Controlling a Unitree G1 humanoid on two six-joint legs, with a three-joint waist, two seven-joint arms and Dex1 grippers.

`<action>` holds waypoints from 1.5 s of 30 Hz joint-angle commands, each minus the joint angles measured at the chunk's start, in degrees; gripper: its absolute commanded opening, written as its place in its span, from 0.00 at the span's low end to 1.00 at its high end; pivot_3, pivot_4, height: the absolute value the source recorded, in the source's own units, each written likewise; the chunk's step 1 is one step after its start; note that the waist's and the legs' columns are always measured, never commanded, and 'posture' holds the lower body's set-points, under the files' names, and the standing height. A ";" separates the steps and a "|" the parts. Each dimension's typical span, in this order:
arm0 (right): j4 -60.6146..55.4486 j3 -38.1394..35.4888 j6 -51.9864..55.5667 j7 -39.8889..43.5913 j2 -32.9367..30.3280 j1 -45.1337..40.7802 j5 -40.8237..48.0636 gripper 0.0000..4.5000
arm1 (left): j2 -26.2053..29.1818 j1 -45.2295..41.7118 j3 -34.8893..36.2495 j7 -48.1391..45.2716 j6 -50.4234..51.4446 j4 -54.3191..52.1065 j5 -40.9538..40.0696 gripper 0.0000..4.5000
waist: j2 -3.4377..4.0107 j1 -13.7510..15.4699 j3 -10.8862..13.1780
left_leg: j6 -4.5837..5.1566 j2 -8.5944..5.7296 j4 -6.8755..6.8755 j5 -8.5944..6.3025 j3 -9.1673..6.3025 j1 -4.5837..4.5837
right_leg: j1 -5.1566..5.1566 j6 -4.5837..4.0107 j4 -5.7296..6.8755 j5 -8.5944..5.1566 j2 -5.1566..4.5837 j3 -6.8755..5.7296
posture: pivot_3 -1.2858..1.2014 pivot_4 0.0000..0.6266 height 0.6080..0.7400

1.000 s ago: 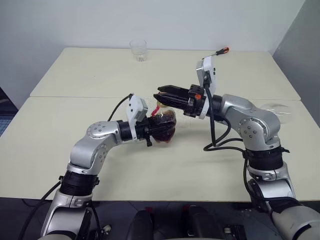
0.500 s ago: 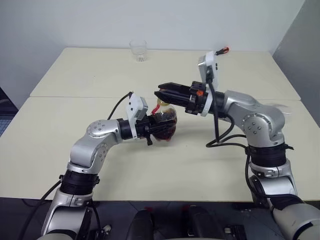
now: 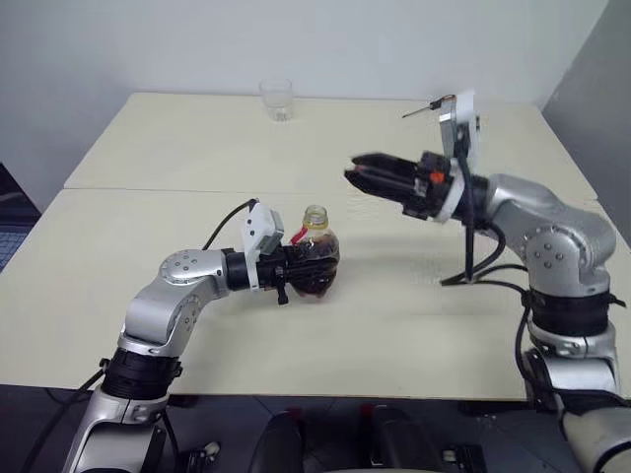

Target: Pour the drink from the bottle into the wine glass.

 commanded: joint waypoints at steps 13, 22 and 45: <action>-4.52 -4.67 -15.88 -29.95 14.06 27.86 -20.18 0.27 | 0.71 0.15 2.23 0.74 1.42 -6.15 -2.51 0.22 | 0.00 -0.25 0.00 | -0.05 0.04 -0.05 0.04 0.07 0.20 | 0.01 0.16 0.15 -0.09 0.15 0.11 | 0.52 0.24 1.00; 4.15 -6.31 -17.55 -38.13 21.89 31.31 -24.08 0.27 | 0.16 -0.85 1.52 -0.09 1.10 -5.25 -2.13 0.22 | -0.02 -0.21 -0.02 | -0.05 0.00 -0.05 0.04 0.18 0.13 | 0.01 0.02 0.05 0.00 0.08 0.19 | 0.52 0.24 1.00; -16.03 -2.24 -12.91 -24.81 2.96 33.88 -26.75 1.00 | 0.45 -0.04 4.24 3.33 -0.03 -3.19 0.46 0.22 | -0.12 -0.04 -0.10 | -0.04 -0.07 -0.03 0.04 0.13 0.09 | 0.04 0.04 0.02 -0.01 0.09 0.14 | 0.52 0.24 1.00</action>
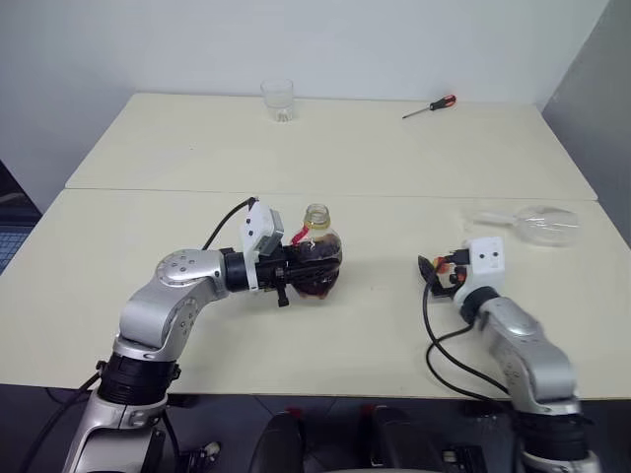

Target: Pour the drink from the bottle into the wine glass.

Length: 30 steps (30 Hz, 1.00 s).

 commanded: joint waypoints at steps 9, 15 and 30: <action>-9.82 5.14 1.34 23.47 -3.05 -9.28 19.16 1.00 | -4.04 -3.09 7.40 18.00 -7.90 11.05 8.16 0.22 | 0.00 -0.62 0.00 | 0.02 0.12 -0.03 0.00 -0.10 0.18 | 0.04 -0.03 0.13 0.01 0.09 -0.06 | 0.52 0.24 1.00; 0.35 12.19 0.96 25.66 2.57 -19.94 17.72 1.00 | -7.12 -6.91 12.88 32.11 -17.99 24.63 14.14 0.22 | -0.04 -0.11 0.00 | 0.01 0.02 0.09 0.00 -0.09 0.01 | 0.02 -0.02 0.03 0.03 -0.04 -0.10 | 0.52 0.24 1.00; 10.11 19.22 0.31 24.65 12.83 -29.53 13.49 1.00 | -6.43 -19.22 21.08 46.74 -37.65 55.33 17.30 0.21 | -0.16 0.04 -0.07 | 0.01 0.05 0.25 0.00 -0.20 -0.12 | -0.02 0.03 0.08 0.08 -0.24 -0.29 | 0.52 0.24 1.00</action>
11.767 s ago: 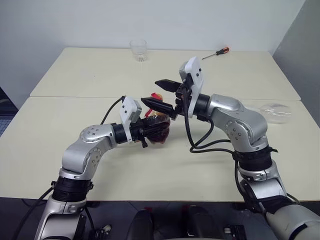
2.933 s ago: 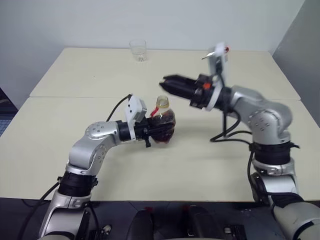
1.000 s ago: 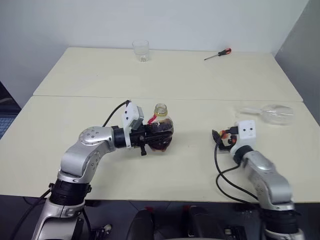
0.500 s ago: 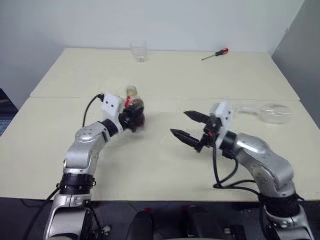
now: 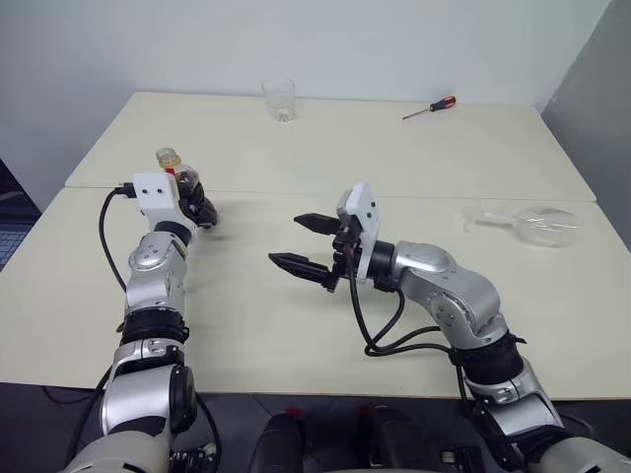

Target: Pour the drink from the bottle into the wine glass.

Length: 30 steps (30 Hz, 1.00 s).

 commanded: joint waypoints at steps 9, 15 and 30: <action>1.91 -1.31 -1.56 -1.56 2.66 -1.99 -2.76 1.00 | 1.60 -5.05 0.56 1.18 -6.91 6.68 1.16 0.21 | -0.01 -0.06 0.00 | 0.00 -0.02 -0.01 0.00 0.00 0.00 | -0.01 0.00 0.01 0.00 0.02 -0.02 | 0.52 0.24 1.00; 1.66 -1.77 -1.57 -1.60 1.95 -1.27 -4.11 1.00 | 0.17 -5.47 -0.15 -1.35 -6.72 7.16 0.42 0.21 | -0.01 -0.06 0.00 | 0.00 -0.02 -0.01 0.00 0.01 0.00 | -0.01 0.00 0.02 0.00 0.02 -0.02 | 0.52 0.24 1.00; 3.85 -1.15 -3.07 -4.71 -2.74 1.32 -12.40 1.00 | -2.80 -2.85 -1.60 -10.02 -3.68 2.54 -1.55 0.21 | -0.02 -0.09 -0.01 | -0.01 -0.06 -0.01 0.00 0.03 0.01 | -0.01 -0.01 0.03 0.00 0.04 -0.02 | 0.52 0.24 1.00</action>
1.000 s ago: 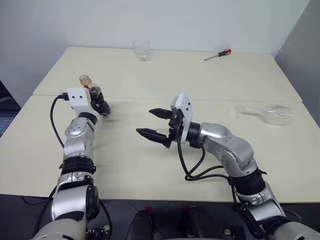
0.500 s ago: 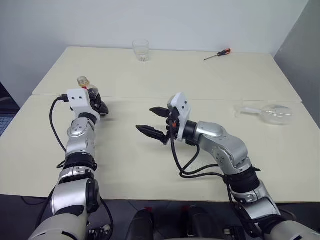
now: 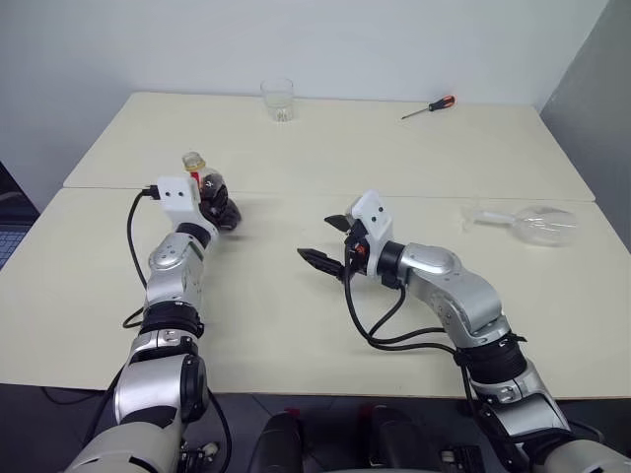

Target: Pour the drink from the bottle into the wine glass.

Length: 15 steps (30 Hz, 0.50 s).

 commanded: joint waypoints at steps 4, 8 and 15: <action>0.66 -0.86 -2.25 -0.94 0.47 -0.70 -2.14 1.00 | 0.44 -0.09 -0.60 -1.61 -0.29 -3.24 0.06 0.21 | 0.00 -0.03 0.00 | 0.00 0.00 0.00 0.00 0.01 0.00 | 0.00 0.00 0.00 0.00 0.00 0.01 | 0.52 0.24 1.00; 1.37 -1.33 -2.47 -1.31 0.91 -1.06 -2.32 1.00 | 0.61 0.09 -0.62 -2.04 -0.28 -3.29 0.07 0.38 | 0.00 -0.02 0.00 | 0.00 0.00 0.00 0.00 0.00 0.00 | 0.00 0.00 0.00 0.00 0.00 0.01 | 0.52 0.24 1.00; 1.50 -2.02 -1.78 -1.85 1.37 -1.24 -2.25 1.00 | 0.65 0.24 -0.62 -2.34 0.13 -3.71 0.05 0.90 | 0.00 -0.02 0.00 | 0.00 0.01 0.00 0.00 0.00 0.00 | 0.00 0.00 0.01 0.00 0.00 0.01 | 0.52 0.24 1.00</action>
